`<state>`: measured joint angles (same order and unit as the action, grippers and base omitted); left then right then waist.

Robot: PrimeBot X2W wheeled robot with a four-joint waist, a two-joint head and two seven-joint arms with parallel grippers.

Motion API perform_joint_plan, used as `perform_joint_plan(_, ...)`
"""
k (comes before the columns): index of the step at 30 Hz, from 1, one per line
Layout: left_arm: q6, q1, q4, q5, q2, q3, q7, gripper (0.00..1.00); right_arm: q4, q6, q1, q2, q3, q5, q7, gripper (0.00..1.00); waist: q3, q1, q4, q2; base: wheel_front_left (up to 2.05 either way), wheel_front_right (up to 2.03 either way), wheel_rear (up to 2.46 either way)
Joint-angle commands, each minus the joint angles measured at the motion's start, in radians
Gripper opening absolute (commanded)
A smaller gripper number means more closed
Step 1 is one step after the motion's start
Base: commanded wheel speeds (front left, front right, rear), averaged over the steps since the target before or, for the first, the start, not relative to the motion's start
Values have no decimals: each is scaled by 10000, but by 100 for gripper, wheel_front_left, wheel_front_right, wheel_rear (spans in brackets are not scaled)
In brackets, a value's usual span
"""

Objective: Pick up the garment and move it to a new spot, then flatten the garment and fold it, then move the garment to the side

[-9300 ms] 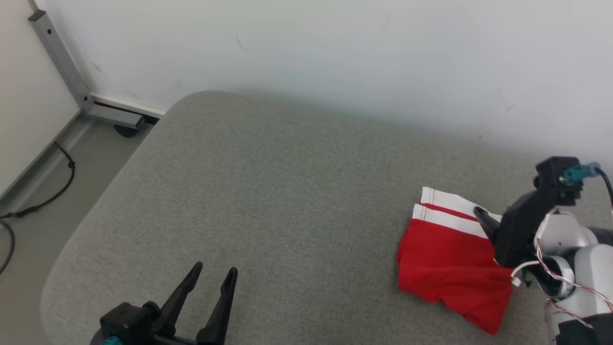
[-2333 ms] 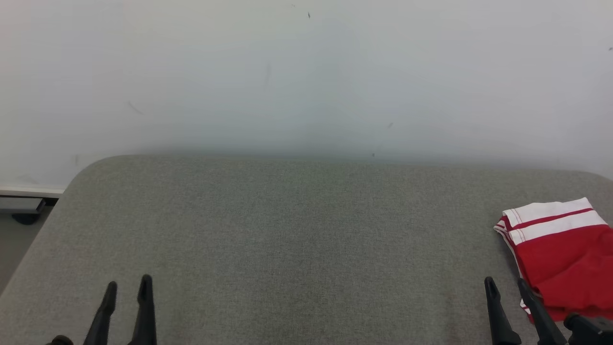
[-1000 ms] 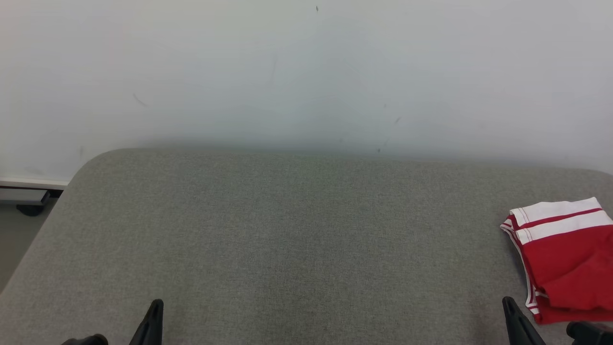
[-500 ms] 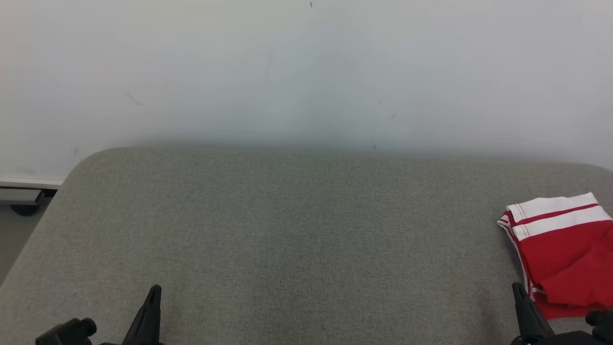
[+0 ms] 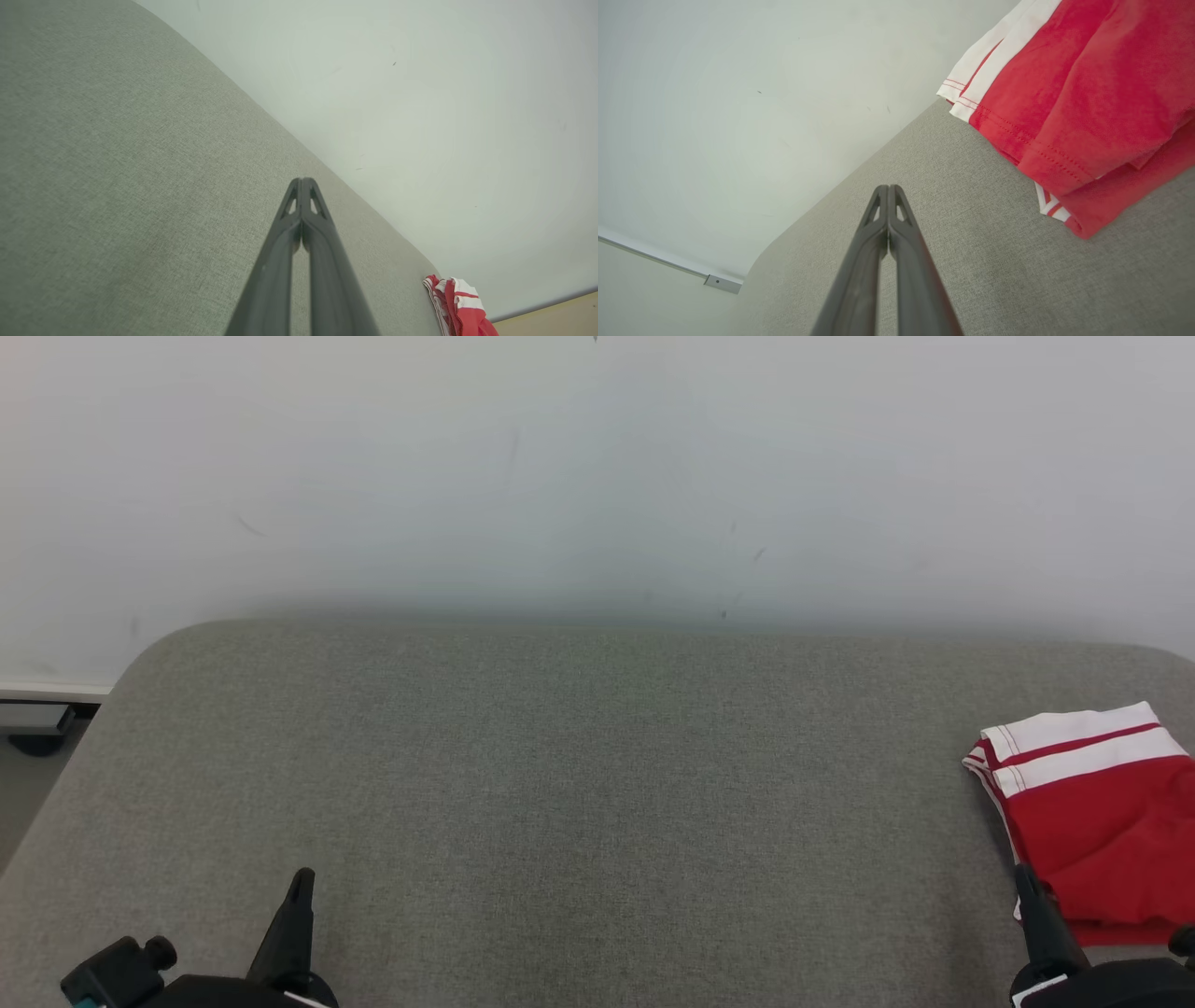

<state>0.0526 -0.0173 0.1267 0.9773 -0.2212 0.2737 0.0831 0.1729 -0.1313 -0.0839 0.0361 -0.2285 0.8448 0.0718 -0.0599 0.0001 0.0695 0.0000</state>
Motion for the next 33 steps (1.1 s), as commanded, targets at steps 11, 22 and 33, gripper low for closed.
perform_joint_plan(11,-368,-738,422,1322,250,-329,-114,0,86,4,617,120,-304,1391,337,0,81,-1,-93,0,0,0,0)
perform_joint_plan(22,-654,-1101,859,2346,520,-528,-202,0,248,4,923,135,-513,2499,611,0,159,-1,-184,0,0,0,0)
perform_joint_plan(33,-903,-1419,1260,3281,766,-704,-295,0,400,5,1181,145,-705,3480,861,0,236,-1,-275,0,0,0,0)
